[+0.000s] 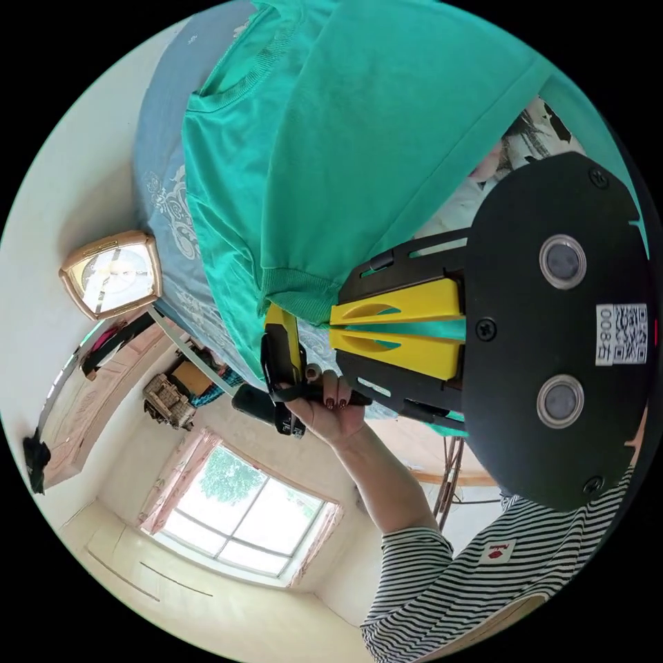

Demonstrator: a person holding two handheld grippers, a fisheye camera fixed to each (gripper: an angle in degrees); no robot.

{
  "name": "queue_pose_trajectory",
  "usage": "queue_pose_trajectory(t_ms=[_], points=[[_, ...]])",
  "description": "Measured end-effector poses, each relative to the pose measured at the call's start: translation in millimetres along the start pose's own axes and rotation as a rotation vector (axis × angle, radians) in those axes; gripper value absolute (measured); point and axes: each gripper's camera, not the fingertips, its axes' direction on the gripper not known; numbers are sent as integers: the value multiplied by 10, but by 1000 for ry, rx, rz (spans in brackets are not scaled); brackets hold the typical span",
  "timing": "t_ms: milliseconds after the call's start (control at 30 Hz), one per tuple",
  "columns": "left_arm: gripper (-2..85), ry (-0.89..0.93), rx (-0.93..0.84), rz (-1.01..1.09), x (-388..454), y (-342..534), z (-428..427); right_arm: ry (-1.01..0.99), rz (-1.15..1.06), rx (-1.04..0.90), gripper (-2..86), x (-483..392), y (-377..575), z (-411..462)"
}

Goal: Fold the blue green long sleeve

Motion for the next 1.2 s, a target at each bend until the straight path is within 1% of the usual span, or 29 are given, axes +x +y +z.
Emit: queue_pose_trajectory(t_ms=[67, 133, 167, 200, 300, 367, 400, 467, 533, 567, 633, 700, 800, 833, 867, 900, 967, 1000, 1067, 1133, 1200], points=[[22, -104, 64, -20, -44, 33, 14, 38, -6, -61, 8, 99, -62, 219], [20, -103, 139, -1, 3, 78, 23, 59, 4, -170, 10, 252, -109, 558], [18, -110, 171, 43, 89, 93, 71, 50, 5, -172, 10, 271, -112, 597], [16, -115, 170, 69, 139, 89, 120, 53, -6, -146, 12, 273, -109, 606], [8, -176, 29, 152, 286, -21, 565, 80, -29, -148, 14, 270, -129, 660], [5, -314, -80, 143, 225, -118, 919, 67, -40, -178, 15, 280, -154, 679], [5, -355, -98, 138, 197, -134, 985, 61, -43, -193, 15, 290, -155, 658], [5, -308, -57, 106, 151, -182, 1076, 40, -47, -186, 14, 302, -114, 550], [6, -369, -20, 119, 204, -190, 1113, 65, -40, -143, 14, 367, 21, 249], [9, -369, -5, 132, 245, -198, 1143, 87, -31, -131, 13, 403, 68, 157], [14, -342, 21, 174, 348, -221, 1220, 224, 48, -59, 16, 657, 297, -315], [25, -279, 3, 239, 492, -303, 1420, 343, 131, -5, 22, 894, 484, -696], [58, -192, -94, 373, 787, -554, 2054, 525, 258, 66, 44, 1199, 742, -1225], [70, -153, -141, 424, 908, -683, 2389, 601, 300, 78, 51, 1265, 799, -1356], [79, -124, -182, 469, 1023, -815, 2732, 637, 311, 82, 55, 1282, 819, -1402], [83, -113, -203, 488, 1075, -884, 2909, 696, 317, 83, 57, 1288, 837, -1456], [98, -67, -279, 519, 1230, -1179, 3616, 763, 288, 64, 61, 1250, 821, -1445], [102, -49, -298, 521, 1258, -1255, 3788, 816, 266, 35, 63, 1221, 799, -1393], [115, -13, -356, 491, 1326, -1570, 4419, 896, 225, -6, 66, 1172, 777, -1291], [121, -38, -397, 491, 1381, -1770, 4818, 992, 148, -44, 70, 1097, 770, -1166], [121, -66, -447, 450, 1371, -1936, 5181, 1038, 91, -74, 71, 1065, 769, -1081]])
